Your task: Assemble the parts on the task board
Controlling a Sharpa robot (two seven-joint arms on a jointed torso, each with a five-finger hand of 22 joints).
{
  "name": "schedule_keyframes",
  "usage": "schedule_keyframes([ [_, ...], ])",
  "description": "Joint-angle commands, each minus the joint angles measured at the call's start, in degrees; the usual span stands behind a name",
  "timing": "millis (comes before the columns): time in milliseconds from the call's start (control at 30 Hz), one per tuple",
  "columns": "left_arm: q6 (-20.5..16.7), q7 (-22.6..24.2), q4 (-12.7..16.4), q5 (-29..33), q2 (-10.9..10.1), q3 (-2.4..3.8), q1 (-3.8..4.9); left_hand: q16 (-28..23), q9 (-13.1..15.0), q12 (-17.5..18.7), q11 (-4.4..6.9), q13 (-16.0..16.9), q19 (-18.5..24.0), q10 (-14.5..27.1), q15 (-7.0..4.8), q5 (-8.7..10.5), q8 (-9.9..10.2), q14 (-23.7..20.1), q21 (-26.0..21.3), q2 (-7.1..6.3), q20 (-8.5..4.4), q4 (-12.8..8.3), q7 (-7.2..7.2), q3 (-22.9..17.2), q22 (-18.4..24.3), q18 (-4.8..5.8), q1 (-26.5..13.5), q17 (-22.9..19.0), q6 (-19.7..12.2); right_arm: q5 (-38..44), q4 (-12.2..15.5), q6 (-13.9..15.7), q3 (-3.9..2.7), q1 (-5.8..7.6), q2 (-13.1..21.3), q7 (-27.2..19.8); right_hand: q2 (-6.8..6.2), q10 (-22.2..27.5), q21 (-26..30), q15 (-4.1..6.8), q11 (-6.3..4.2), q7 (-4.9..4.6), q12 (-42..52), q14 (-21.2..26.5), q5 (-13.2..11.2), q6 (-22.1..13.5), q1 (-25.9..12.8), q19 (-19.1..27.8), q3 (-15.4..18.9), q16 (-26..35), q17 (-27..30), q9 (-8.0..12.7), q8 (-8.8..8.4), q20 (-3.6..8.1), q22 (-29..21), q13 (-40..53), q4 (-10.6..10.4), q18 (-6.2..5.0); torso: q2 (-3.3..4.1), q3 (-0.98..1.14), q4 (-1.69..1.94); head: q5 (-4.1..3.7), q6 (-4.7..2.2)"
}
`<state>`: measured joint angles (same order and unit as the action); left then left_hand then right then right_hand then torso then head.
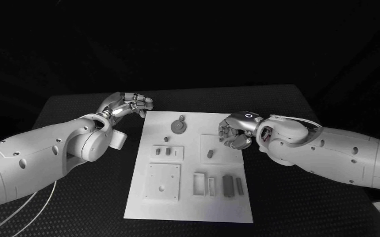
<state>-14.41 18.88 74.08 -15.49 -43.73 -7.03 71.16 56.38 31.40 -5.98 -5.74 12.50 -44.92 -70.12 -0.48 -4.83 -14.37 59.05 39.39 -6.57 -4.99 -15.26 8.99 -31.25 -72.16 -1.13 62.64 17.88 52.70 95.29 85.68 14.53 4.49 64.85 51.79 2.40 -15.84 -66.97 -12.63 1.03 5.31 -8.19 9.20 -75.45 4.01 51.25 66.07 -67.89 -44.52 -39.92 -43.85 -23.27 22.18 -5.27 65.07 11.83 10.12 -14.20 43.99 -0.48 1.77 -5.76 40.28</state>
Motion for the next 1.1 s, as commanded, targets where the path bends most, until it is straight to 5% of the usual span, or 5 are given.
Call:
schedule_keyframes([
  [33,-0.30,1.17,0.14,1.27,-0.01,0.06,0.05,-0.25,0.08,0.28,0.01,-0.06,-0.50,0.30,0.22,-0.06,-0.13,0.29,-0.29,-0.01,-0.98,-0.06,0.01,0.44,0.06,-0.09,-0.54,0.08,-0.40,2.98,-0.02,0.50,0.06,-0.40,-0.43,1.18,-0.41,-0.59,-0.43,0.06,-0.03,0.03,-0.39,0.13,-0.25,0.50,0.09,-0.60,-0.34,-0.50,-0.14,-0.09,-0.31,0.01,0.30,0.10,-0.18,-0.80,0.09,0.06,0.00,0.04,0.11],
  [933,0.19,0.42,0.09,1.73,-0.01,0.06,0.05,-0.51,-0.01,0.49,-0.12,-0.18,-0.83,0.72,0.29,-0.12,0.08,0.61,-0.49,0.34,-0.90,0.07,0.21,0.70,0.07,-0.23,-0.88,0.25,-0.91,6.85,-2.88,0.56,0.17,-1.70,-3.43,2.19,0.07,-1.97,-2.42,0.43,-0.41,0.19,-1.40,1.16,-1.18,2.31,0.82,-1.96,-3.14,-7.49,-1.15,-0.58,0.02,1.06,4.07,1.41,-0.88,-0.80,0.08,0.13,-0.03,0.18,0.73],
  [1100,0.25,0.29,0.04,1.73,-0.09,0.06,0.05,-0.50,-0.02,0.53,-0.13,-0.19,-0.88,0.79,0.29,-0.13,0.11,0.69,-0.51,0.35,-0.90,0.06,0.24,0.72,0.06,-0.26,-0.88,0.30,-0.97,8.67,-2.84,0.06,0.27,-1.88,-3.59,2.60,0.78,-3.73,-3.35,1.10,-1.11,0.96,-0.47,1.16,-1.20,4.31,1.19,-2.83,-3.18,-9.85,-1.95,-1.14,1.06,1.55,5.21,2.40,-0.35,-0.80,0.06,0.11,-0.05,0.19,0.88],
])
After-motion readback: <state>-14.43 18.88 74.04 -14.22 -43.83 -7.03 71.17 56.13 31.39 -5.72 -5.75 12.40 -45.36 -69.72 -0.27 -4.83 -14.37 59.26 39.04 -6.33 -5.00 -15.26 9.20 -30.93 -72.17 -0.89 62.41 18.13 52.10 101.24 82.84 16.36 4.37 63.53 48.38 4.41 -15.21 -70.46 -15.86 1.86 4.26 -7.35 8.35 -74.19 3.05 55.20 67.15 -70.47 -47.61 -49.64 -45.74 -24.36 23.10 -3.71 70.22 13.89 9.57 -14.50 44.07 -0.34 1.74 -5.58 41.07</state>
